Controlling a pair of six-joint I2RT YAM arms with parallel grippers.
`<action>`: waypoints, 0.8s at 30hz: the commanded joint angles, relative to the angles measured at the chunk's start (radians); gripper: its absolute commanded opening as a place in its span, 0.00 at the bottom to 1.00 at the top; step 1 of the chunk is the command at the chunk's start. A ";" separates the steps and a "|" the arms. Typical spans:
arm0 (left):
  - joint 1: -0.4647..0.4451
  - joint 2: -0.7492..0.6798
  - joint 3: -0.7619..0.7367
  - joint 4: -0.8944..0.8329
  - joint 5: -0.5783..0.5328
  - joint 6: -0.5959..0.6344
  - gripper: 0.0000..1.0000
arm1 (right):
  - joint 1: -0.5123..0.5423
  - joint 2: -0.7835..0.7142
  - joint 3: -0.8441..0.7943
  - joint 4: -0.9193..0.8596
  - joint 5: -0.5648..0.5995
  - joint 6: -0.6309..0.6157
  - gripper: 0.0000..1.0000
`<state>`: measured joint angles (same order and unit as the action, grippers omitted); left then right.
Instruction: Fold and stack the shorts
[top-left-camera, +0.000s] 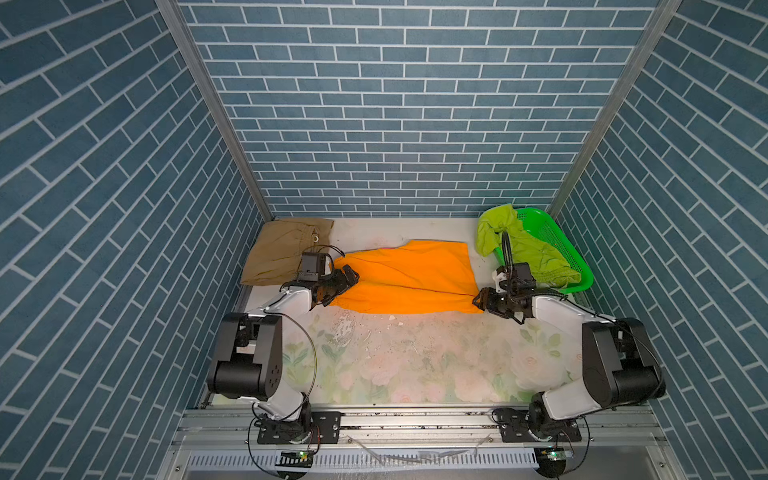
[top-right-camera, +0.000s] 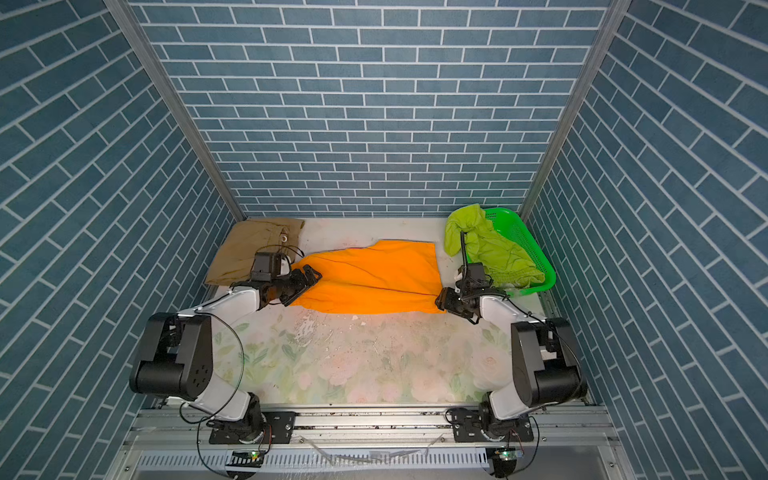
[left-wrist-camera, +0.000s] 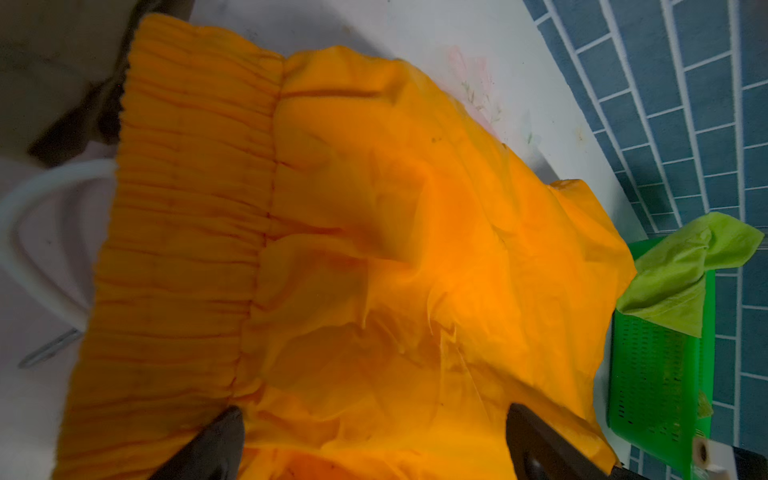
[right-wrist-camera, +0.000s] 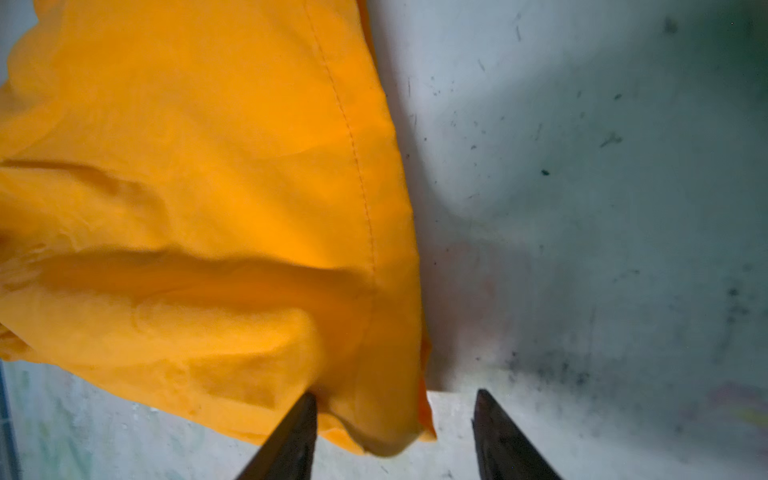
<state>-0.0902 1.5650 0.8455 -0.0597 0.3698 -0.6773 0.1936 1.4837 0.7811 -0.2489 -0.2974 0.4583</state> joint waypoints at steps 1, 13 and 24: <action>0.007 -0.013 -0.020 -0.045 -0.056 0.058 1.00 | 0.001 -0.047 0.085 -0.082 0.055 -0.043 0.77; 0.107 -0.140 -0.069 -0.203 -0.107 0.168 1.00 | 0.033 0.079 0.191 -0.048 -0.036 0.012 0.98; 0.022 -0.282 0.040 -0.201 -0.081 0.098 1.00 | 0.039 0.039 0.051 0.002 -0.014 0.023 0.86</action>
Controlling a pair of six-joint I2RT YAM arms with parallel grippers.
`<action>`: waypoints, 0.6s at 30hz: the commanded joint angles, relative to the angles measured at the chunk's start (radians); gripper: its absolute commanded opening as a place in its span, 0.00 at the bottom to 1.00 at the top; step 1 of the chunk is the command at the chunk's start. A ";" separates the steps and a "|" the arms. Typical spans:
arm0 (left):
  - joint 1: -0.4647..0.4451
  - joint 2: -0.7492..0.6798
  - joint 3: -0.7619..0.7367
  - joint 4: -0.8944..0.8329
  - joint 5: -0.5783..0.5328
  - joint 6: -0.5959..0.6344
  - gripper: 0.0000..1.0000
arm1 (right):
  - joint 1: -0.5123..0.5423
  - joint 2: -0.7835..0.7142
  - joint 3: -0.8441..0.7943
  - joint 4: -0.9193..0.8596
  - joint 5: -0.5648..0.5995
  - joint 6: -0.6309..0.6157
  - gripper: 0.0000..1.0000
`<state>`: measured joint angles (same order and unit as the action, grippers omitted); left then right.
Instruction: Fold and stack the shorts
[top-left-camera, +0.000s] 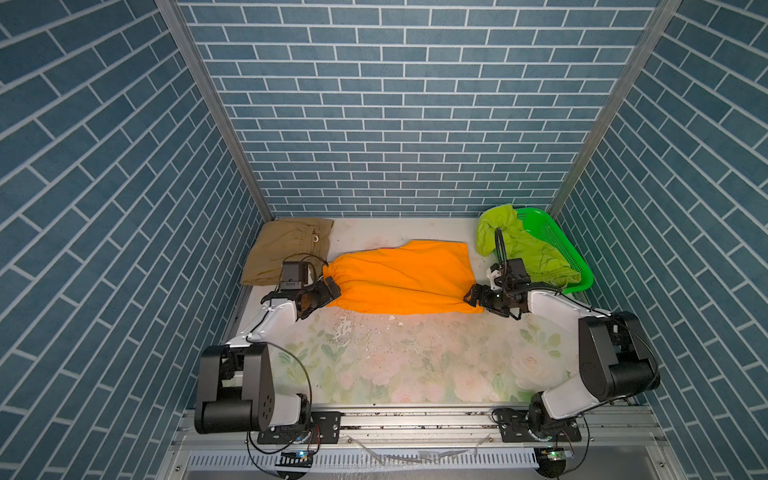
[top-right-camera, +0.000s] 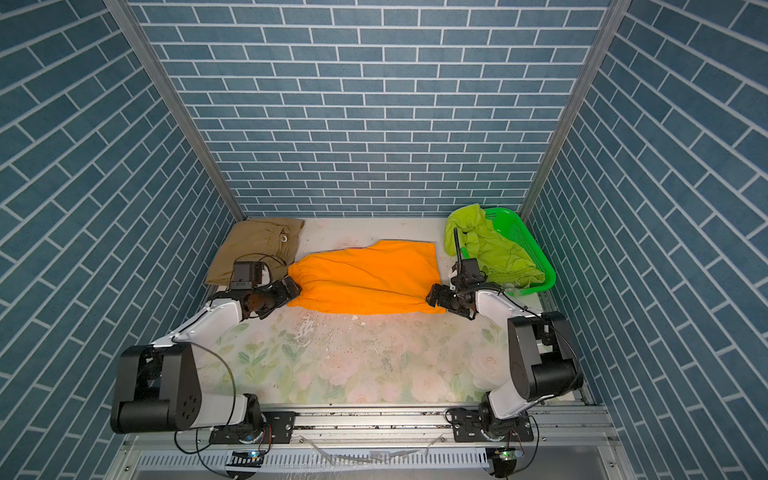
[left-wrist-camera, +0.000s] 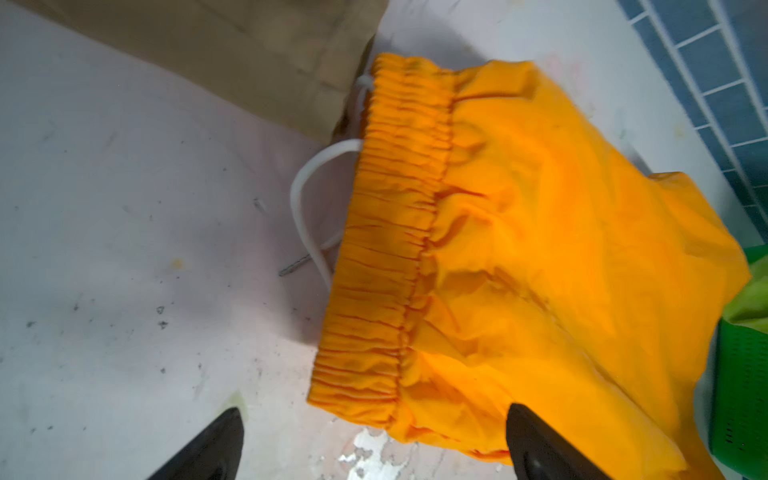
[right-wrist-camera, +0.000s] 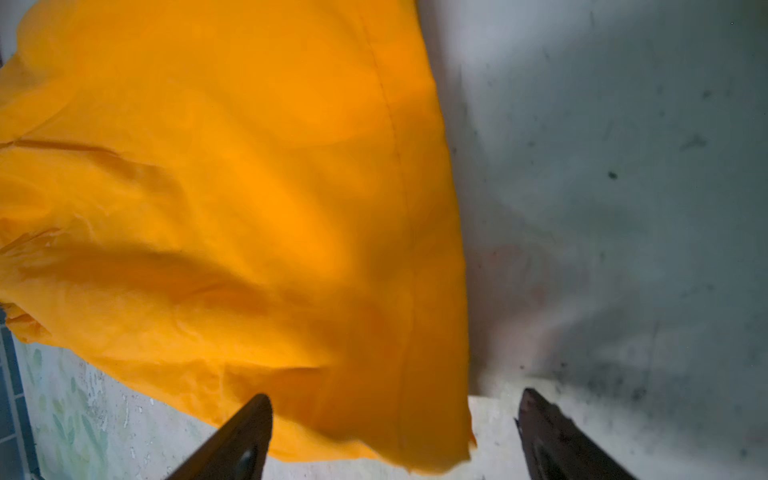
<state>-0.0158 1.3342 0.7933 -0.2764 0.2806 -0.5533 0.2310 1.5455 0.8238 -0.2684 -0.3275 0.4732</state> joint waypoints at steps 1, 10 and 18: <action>-0.084 -0.035 0.121 0.028 0.022 -0.045 1.00 | -0.004 -0.008 0.018 0.029 0.016 0.006 0.84; -0.130 0.144 0.003 0.244 0.098 -0.164 1.00 | -0.012 0.128 0.108 0.108 -0.004 0.013 0.61; -0.059 0.226 -0.173 0.368 0.133 -0.184 1.00 | -0.024 0.190 0.157 0.125 0.021 0.000 0.29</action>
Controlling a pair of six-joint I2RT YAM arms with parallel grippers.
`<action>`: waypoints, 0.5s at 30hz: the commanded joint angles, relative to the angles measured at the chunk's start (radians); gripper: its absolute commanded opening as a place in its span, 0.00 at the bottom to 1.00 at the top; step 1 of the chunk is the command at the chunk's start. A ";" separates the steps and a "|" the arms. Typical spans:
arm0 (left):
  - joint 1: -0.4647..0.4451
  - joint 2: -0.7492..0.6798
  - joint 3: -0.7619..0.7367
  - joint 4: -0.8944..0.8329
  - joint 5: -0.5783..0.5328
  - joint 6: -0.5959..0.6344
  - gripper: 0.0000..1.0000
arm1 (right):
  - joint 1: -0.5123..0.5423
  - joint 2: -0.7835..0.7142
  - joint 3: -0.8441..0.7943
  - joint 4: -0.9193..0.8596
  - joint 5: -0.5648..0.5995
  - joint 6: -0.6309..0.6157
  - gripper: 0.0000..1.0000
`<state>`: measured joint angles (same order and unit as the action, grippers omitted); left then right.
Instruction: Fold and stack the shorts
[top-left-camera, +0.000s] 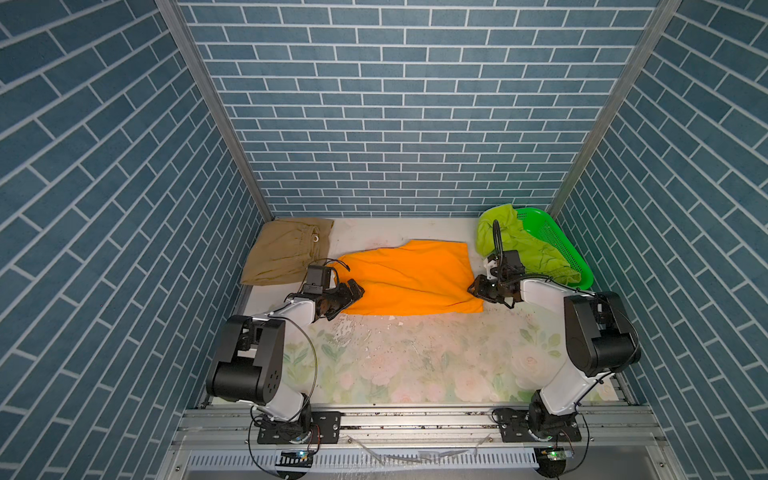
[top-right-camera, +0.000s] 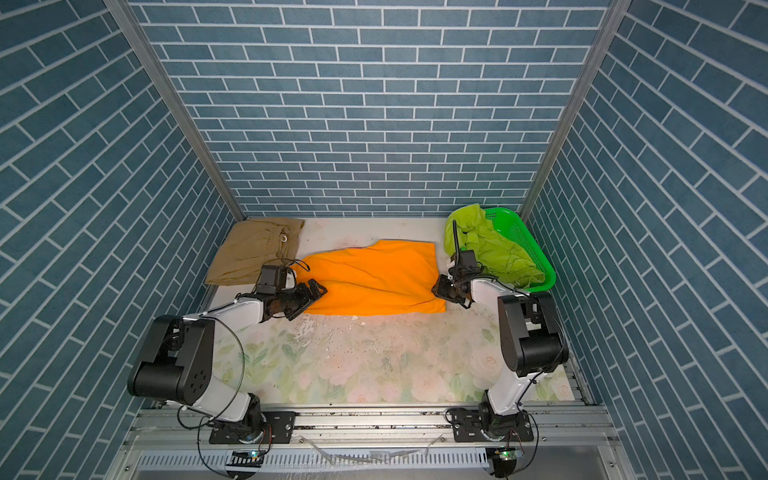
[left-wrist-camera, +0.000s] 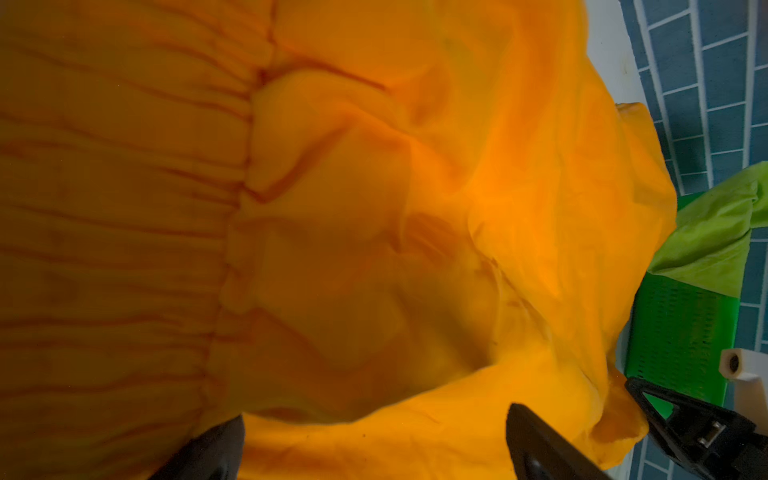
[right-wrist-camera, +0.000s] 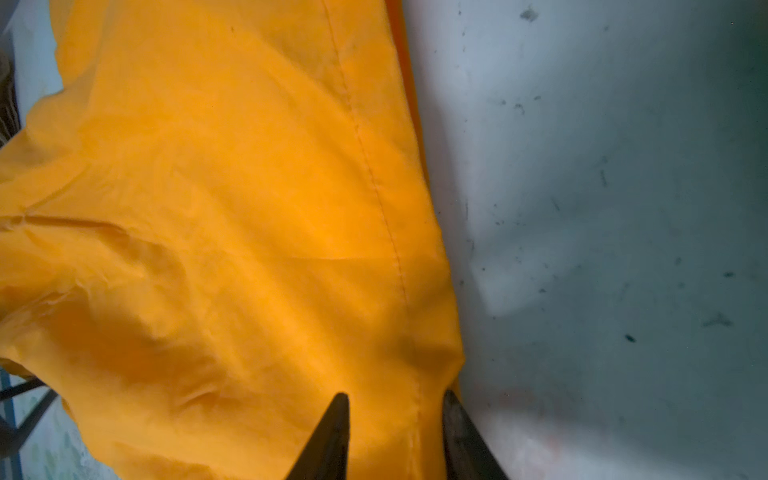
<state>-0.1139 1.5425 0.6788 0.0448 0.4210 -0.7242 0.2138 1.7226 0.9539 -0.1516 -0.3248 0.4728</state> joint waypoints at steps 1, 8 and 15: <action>0.060 0.018 -0.080 0.054 0.001 -0.011 1.00 | -0.010 0.018 0.032 -0.001 0.026 -0.006 0.28; 0.134 -0.064 -0.151 -0.022 -0.002 0.061 1.00 | -0.017 -0.019 0.012 -0.013 0.060 -0.020 0.20; 0.104 -0.136 -0.054 -0.156 0.007 0.122 1.00 | -0.017 0.012 0.112 -0.058 0.049 -0.031 0.45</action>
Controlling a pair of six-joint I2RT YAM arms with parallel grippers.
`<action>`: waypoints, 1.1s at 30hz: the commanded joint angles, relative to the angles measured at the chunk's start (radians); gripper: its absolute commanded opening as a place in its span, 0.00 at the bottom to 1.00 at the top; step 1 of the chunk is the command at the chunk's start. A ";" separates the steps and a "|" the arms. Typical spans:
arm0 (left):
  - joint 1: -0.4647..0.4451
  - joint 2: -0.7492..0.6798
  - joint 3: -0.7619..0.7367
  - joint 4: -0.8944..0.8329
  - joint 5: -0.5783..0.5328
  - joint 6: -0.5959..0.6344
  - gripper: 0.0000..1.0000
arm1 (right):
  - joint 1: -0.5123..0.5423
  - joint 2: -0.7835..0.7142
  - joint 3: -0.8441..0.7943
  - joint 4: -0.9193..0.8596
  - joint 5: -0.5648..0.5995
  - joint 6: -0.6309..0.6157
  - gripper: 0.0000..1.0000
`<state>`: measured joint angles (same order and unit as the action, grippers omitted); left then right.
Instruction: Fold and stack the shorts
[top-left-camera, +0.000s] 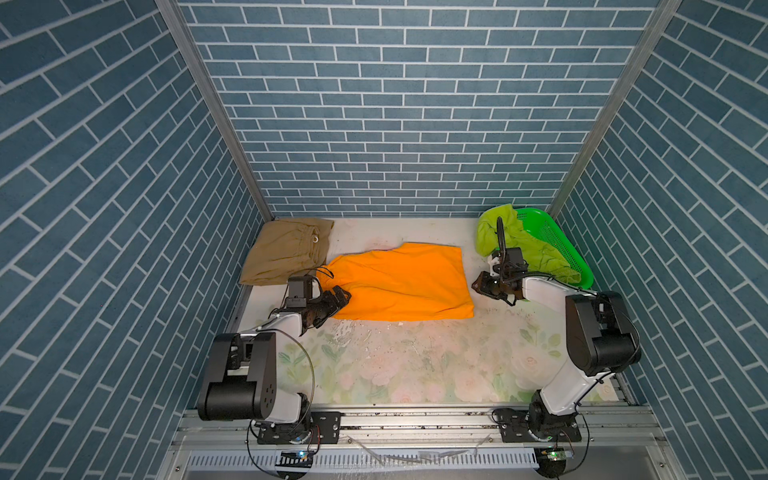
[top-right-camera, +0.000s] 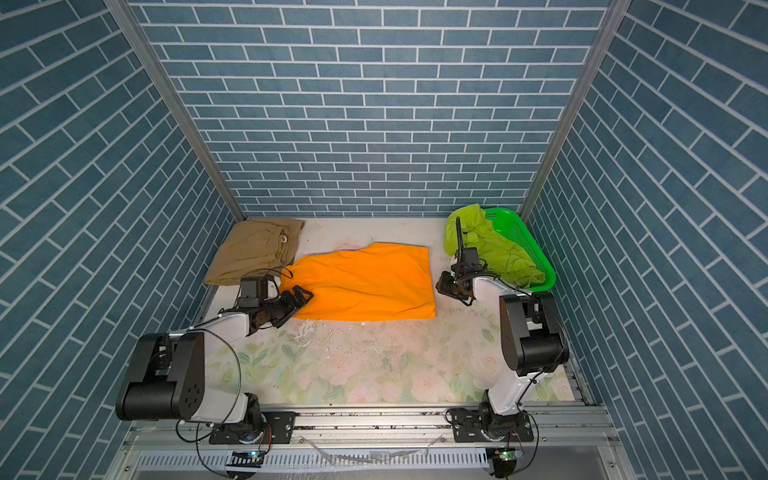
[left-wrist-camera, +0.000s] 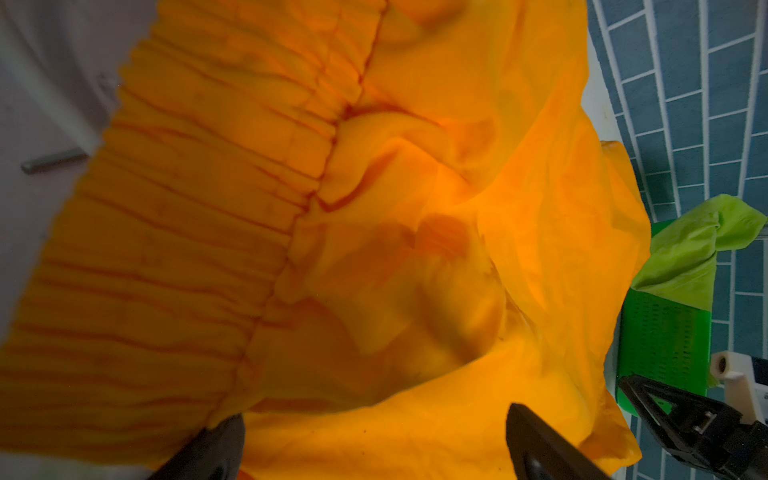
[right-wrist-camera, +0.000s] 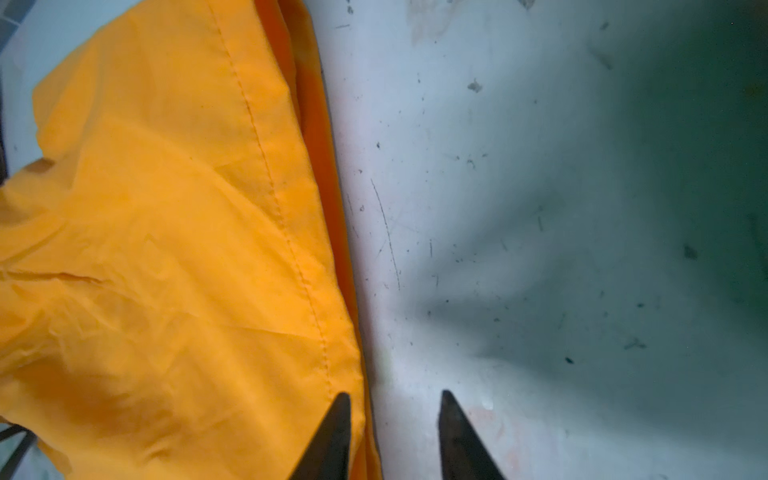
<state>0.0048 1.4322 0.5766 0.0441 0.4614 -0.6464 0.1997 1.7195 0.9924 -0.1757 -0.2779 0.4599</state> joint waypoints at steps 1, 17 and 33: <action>-0.030 -0.040 0.075 -0.181 -0.044 0.052 1.00 | -0.003 0.035 0.105 -0.032 -0.007 -0.015 0.49; -0.095 0.043 0.125 -0.141 -0.072 0.041 1.00 | -0.002 0.467 0.623 0.016 -0.152 0.060 0.71; -0.049 0.059 0.037 -0.141 -0.072 0.077 1.00 | -0.009 0.626 0.818 0.107 -0.147 0.160 0.00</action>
<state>-0.0616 1.4872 0.6571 -0.0563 0.4248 -0.5896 0.1970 2.3337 1.7584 -0.0700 -0.4397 0.6136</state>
